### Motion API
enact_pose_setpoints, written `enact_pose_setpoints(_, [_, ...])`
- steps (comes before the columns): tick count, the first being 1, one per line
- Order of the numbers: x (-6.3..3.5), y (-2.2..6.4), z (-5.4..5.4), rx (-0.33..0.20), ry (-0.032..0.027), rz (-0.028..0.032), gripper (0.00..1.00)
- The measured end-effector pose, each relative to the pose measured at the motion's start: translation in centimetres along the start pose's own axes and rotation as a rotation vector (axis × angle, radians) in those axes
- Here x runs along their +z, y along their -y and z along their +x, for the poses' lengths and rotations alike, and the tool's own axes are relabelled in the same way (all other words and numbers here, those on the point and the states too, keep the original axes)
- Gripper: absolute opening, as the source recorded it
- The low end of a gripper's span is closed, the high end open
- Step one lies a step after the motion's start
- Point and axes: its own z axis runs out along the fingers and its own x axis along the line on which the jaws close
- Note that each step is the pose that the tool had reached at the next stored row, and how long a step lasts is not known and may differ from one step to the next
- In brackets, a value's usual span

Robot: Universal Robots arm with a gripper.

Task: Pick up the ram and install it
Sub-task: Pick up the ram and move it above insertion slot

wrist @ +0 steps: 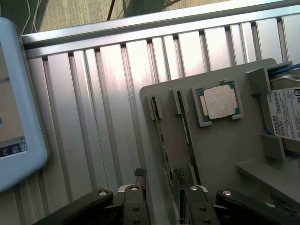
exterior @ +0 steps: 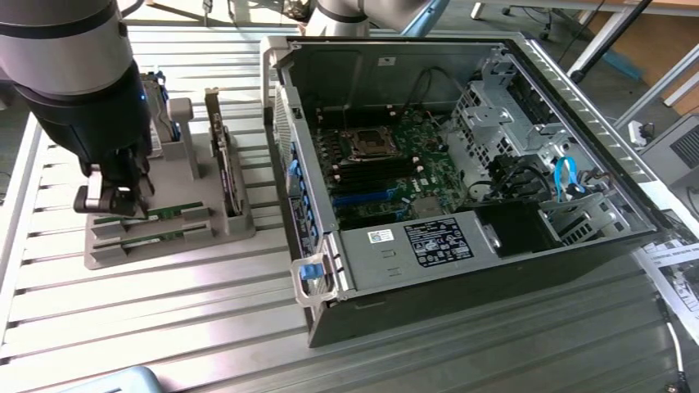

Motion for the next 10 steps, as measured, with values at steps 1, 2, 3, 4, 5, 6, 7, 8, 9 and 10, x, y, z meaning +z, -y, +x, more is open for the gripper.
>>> enact_pose_setpoints(1, [0.06,0.0,0.0,0.0,0.0,0.0,0.36])
enact_pose_setpoints(2, [0.11,0.0,0.0,0.0,0.0,0.0,0.36])
enact_pose_setpoints(3, [0.15,0.0,0.0,0.0,0.0,0.0,0.36])
enact_pose_setpoints(4, [0.21,0.0,0.0,-0.001,0.0,0.0,0.36])
enact_pose_setpoints(5, [0.26,0.01,0.0,-0.001,0.0,0.0,0.36])
enact_pose_setpoints(6, [0.32,0.01,0.0,-0.001,0.0001,0.0001,0.36])
enact_pose_setpoints(7, [0.36,0.01,0.0,-0.001,0.0,0.0,0.36])
enact_pose_setpoints(8, [0.42,0.01,0.0,-0.001,0.0,0.0,0.36])
enact_pose_setpoints(9, [0.48,0.02,0.0,-0.002,0.0,0.0001,0.36])
enact_pose_setpoints(10, [0.52,0.02,0.0,-0.002,0.0,0.0,0.36])
